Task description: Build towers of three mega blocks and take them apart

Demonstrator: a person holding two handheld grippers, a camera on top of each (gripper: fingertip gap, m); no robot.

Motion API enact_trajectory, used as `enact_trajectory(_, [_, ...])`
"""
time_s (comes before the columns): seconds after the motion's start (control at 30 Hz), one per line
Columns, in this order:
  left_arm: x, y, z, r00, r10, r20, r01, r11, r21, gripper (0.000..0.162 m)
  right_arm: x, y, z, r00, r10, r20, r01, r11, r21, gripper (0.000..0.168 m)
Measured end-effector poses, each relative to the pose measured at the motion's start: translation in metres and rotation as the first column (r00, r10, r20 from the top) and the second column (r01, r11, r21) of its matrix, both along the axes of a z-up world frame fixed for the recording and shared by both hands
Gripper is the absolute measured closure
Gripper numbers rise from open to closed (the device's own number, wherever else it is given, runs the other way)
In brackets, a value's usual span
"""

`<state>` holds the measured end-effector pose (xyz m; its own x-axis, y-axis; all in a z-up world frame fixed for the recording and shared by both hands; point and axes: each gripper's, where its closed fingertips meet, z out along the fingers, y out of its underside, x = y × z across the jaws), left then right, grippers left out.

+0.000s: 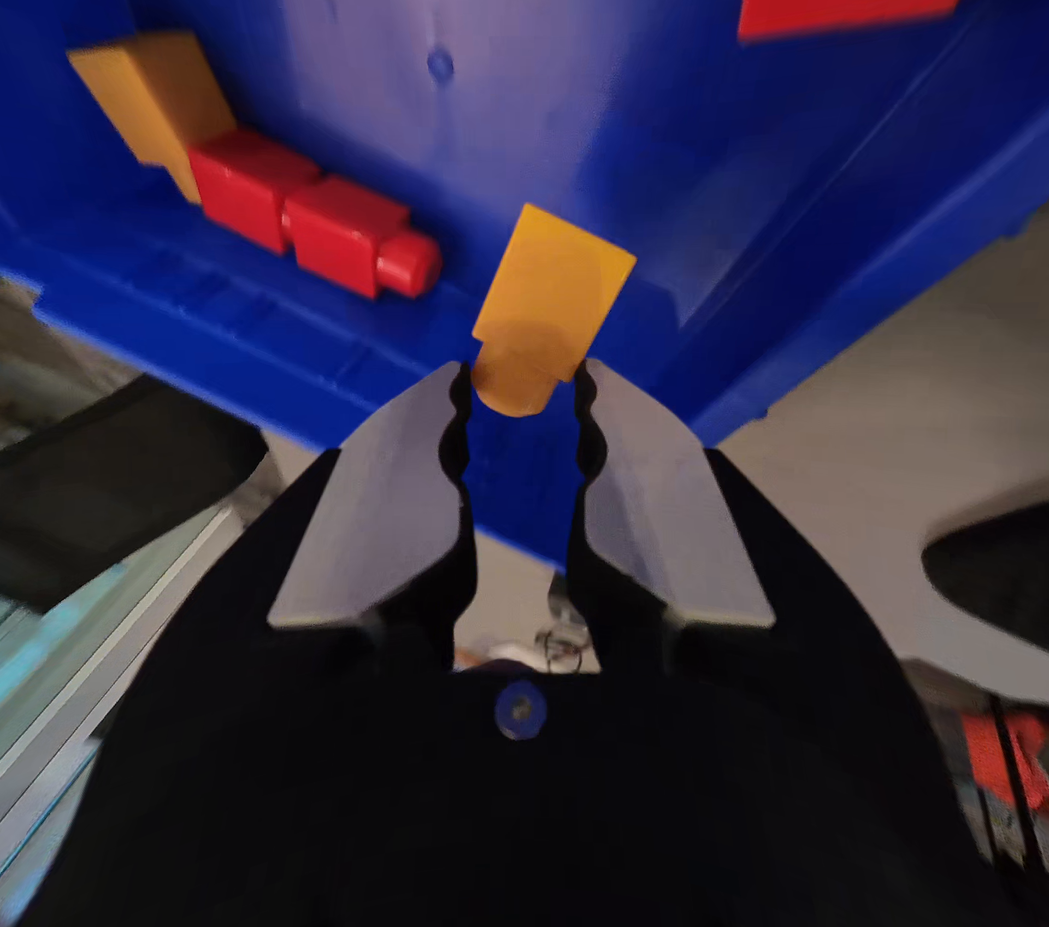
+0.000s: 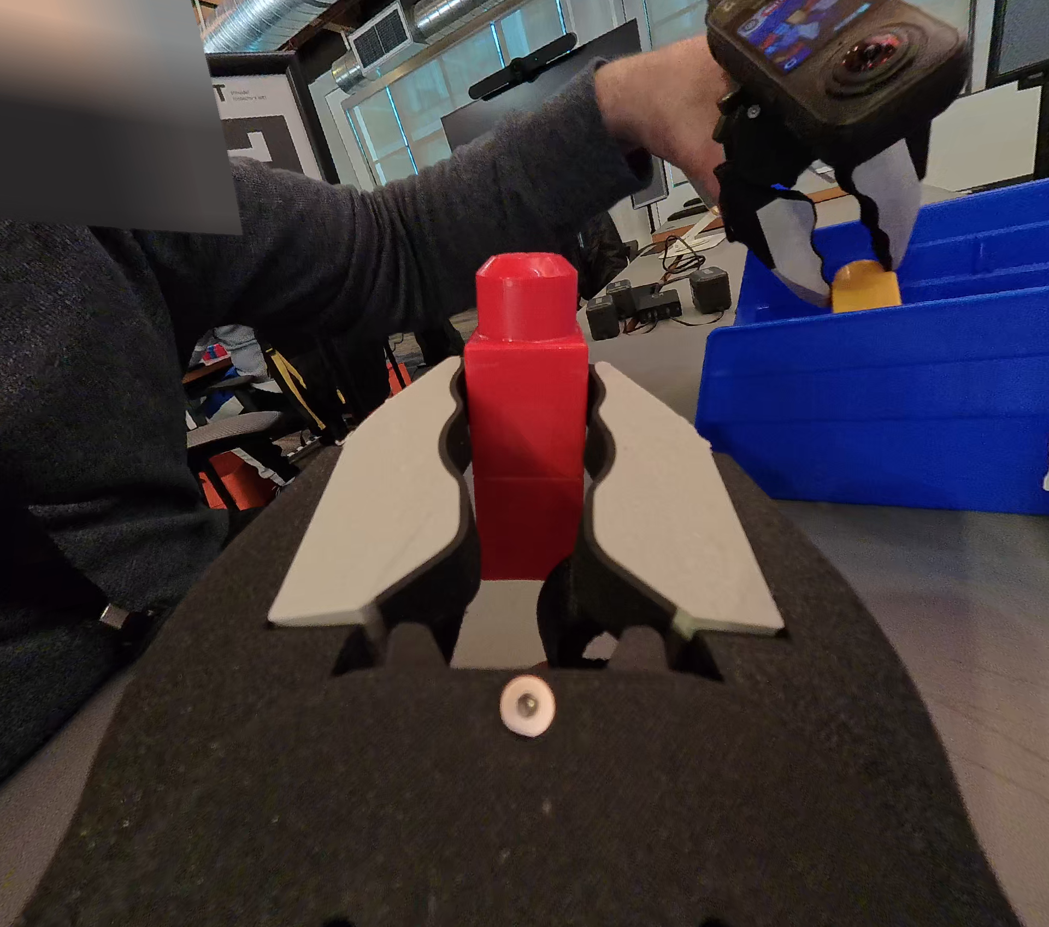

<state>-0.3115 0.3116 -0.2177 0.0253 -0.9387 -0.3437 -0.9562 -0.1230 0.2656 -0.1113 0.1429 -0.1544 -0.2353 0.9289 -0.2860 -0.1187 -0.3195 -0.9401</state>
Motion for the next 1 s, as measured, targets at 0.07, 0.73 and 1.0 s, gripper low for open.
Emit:
enact_trajectory(0.07, [-0.01,-0.005,0.003,0.995,0.009,-0.099,-0.009,1.0,0.002,0.128,0.0,0.0,0.0,1.0,0.0,0.002,0.0,1.0,0.002,0.131])
enact_trajectory(0.73, [0.012,-0.015,-0.019,0.996,0.09,0.026,-0.088,0.992,-0.093,0.115,-0.001,-0.001,-0.001,1.0,0.002,0.006,-0.002,1.0,0.005,0.131])
enact_trajectory(1.0, [0.025,-0.002,-0.031,0.955,0.163,0.246,-0.139,0.984,-0.114,0.105,-0.001,0.0,-0.001,1.0,0.0,0.004,0.0,1.0,0.002,0.131])
